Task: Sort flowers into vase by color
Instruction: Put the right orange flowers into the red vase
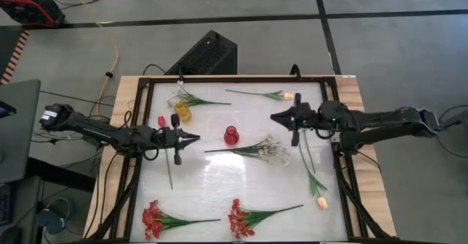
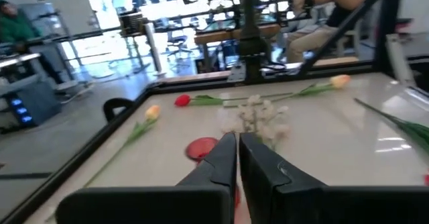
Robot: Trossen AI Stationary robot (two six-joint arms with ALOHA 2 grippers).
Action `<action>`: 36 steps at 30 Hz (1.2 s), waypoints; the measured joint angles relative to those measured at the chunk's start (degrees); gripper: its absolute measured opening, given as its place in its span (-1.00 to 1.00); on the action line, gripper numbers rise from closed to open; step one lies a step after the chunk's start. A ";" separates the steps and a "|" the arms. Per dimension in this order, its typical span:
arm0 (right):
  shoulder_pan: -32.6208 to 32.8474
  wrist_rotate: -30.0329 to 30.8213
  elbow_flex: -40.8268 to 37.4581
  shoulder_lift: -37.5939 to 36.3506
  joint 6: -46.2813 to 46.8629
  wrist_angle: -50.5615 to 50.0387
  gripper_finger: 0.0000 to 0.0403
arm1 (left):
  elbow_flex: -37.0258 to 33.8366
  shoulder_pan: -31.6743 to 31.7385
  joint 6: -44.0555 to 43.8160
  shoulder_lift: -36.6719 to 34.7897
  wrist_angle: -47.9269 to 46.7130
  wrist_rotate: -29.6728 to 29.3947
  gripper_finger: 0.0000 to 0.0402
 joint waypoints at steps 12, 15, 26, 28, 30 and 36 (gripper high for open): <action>10.41 5.03 13.75 14.78 -2.30 -18.61 -0.72 | 5.22 -2.39 2.58 9.02 1.22 -0.75 -0.24; 13.03 6.94 17.17 18.48 -2.27 -25.29 -0.71 | 6.09 -2.39 3.25 12.06 1.12 -0.76 -0.15; 19.94 10.55 29.38 30.61 3.48 -44.94 -0.23 | 9.11 -2.39 5.46 15.27 -2.67 3.62 -0.11; 20.88 10.57 31.50 32.45 4.65 -48.62 -0.11 | 9.16 -2.39 4.79 15.25 -3.64 3.93 -0.11; 21.77 10.57 33.49 34.07 6.74 -52.42 -0.01 | 9.16 -2.45 4.37 15.25 -4.39 3.90 -0.11; 24.91 10.02 38.81 38.51 12.63 -57.73 0.12 | 9.16 -3.18 4.00 15.25 -5.14 5.13 -0.11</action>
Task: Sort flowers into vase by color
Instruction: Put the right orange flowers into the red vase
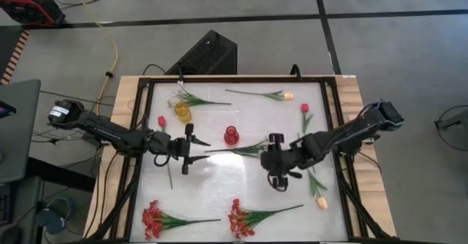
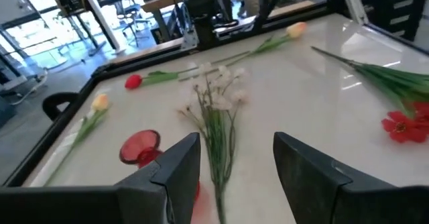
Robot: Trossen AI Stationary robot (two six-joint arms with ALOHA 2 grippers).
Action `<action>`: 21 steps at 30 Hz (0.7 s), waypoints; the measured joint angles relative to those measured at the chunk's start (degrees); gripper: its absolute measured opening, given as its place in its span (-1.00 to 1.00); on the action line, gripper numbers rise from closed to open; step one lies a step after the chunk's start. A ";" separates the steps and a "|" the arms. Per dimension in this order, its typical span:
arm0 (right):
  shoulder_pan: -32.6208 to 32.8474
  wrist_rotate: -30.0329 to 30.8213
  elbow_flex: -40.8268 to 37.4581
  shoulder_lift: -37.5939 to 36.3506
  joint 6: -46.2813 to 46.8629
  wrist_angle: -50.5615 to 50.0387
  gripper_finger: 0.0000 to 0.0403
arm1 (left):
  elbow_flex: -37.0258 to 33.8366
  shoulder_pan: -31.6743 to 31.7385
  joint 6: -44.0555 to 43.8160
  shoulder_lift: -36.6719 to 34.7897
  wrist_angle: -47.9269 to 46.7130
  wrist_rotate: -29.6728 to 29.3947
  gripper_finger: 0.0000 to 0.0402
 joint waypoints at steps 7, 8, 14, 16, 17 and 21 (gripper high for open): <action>4.38 -0.32 6.92 5.02 4.85 -3.47 0.11 | 0.00 -2.60 1.11 0.00 -0.21 0.99 -0.11; 5.02 -0.38 7.58 5.60 5.06 -3.93 0.11 | 0.00 -2.84 1.56 0.00 -0.21 1.00 -0.11; 9.17 -6.57 8.57 9.04 8.72 -3.92 0.11 | 0.00 -4.36 3.11 -0.06 -0.45 0.00 -0.11; 10.62 -7.56 8.57 10.53 12.00 -3.80 0.11 | 0.00 -4.97 3.60 -0.69 -1.28 -0.85 -0.11; 11.32 -8.83 8.57 11.32 13.21 -3.62 0.11 | 0.00 -5.16 3.75 -1.05 -1.51 -1.27 -0.11; 13.63 -13.80 8.57 14.52 17.25 -2.00 0.11 | 0.00 -5.85 3.71 -2.63 -3.83 -1.84 -0.11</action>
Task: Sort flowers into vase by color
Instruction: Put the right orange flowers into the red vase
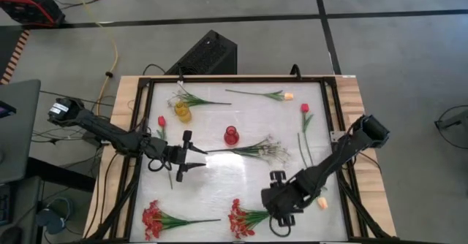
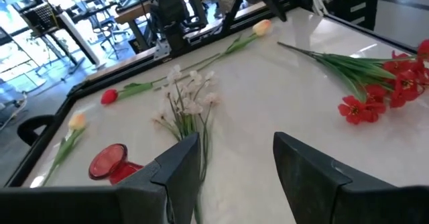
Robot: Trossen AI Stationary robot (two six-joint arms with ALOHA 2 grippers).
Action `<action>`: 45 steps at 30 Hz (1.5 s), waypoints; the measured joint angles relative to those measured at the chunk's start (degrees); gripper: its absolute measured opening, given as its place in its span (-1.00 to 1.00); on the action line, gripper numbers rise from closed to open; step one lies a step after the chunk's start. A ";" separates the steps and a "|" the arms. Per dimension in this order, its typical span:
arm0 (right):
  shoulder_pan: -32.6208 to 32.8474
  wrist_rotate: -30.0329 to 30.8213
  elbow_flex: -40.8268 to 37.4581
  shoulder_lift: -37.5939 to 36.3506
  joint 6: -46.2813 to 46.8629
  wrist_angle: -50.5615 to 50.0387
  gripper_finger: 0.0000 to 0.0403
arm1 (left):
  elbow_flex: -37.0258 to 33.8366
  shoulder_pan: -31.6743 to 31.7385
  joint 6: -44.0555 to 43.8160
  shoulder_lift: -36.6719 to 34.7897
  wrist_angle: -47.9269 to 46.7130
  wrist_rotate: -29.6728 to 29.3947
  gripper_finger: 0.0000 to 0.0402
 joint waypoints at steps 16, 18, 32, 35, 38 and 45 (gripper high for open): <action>3.16 -4.71 0.00 9.31 3.32 3.76 0.11 | 0.00 -0.18 -1.22 -0.85 -2.53 0.47 -0.11; 3.14 -4.45 0.00 10.18 2.64 3.86 0.11 | 0.00 -0.16 -1.24 -0.84 -3.43 0.46 -0.11; 3.81 -0.67 0.00 12.85 0.97 5.40 -0.02 | 0.00 -0.16 -3.32 -0.84 -6.79 0.44 -0.11; 4.40 -1.47 0.02 14.52 0.90 5.66 -0.04 | 0.00 -0.16 -4.18 -0.84 -7.33 0.46 -0.11; 4.38 -1.47 0.11 15.51 0.89 5.62 -0.07 | 0.00 -0.16 -5.40 -0.83 -7.80 0.44 -0.11; 4.37 -1.39 0.07 15.35 0.92 5.15 -0.38 | 0.00 -0.16 -7.68 -0.84 -8.03 0.41 -0.11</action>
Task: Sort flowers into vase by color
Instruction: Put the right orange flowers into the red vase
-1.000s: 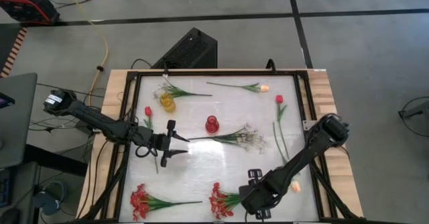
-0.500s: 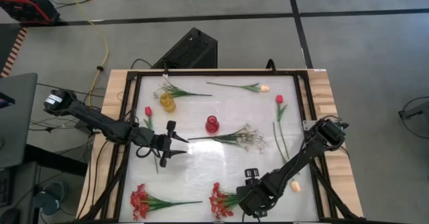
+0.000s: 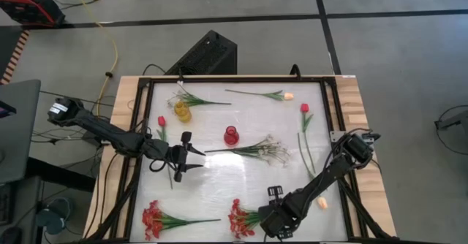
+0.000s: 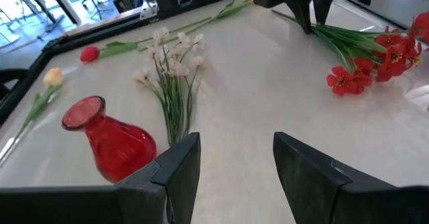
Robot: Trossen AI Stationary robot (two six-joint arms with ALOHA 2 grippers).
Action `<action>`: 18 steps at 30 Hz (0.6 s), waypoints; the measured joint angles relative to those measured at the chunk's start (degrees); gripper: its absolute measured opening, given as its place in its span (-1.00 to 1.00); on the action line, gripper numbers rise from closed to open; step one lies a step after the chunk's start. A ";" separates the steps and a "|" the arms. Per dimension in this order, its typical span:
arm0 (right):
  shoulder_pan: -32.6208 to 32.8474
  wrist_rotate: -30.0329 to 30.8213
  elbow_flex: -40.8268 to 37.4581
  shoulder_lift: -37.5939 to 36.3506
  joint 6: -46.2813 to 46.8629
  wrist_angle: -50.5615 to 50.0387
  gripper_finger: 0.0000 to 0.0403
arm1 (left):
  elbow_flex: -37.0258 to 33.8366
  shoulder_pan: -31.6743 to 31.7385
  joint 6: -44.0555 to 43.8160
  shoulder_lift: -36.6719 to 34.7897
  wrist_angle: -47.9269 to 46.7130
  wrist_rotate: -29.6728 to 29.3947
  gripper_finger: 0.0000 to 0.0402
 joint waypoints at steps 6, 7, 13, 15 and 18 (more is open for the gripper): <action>-0.03 -0.04 0.00 -0.05 0.42 0.04 -0.80 | -0.59 0.00 -1.53 0.00 -0.95 0.09 -0.11; -0.03 -0.06 0.00 -0.09 0.43 0.12 -0.84 | -1.01 0.00 -1.54 0.00 -0.43 0.12 -0.11; -0.63 -0.09 -0.22 -2.16 1.93 0.32 -0.86 | -2.64 0.00 -2.08 -1.26 1.43 1.22 -0.11; -1.00 0.12 -0.20 -3.89 1.96 0.68 -0.86 | -2.67 0.00 -2.52 -2.11 1.39 1.89 -0.11; -1.36 3.87 -0.18 -6.76 1.96 1.01 -0.89 | -3.30 0.00 -2.62 -4.14 1.77 3.13 -0.11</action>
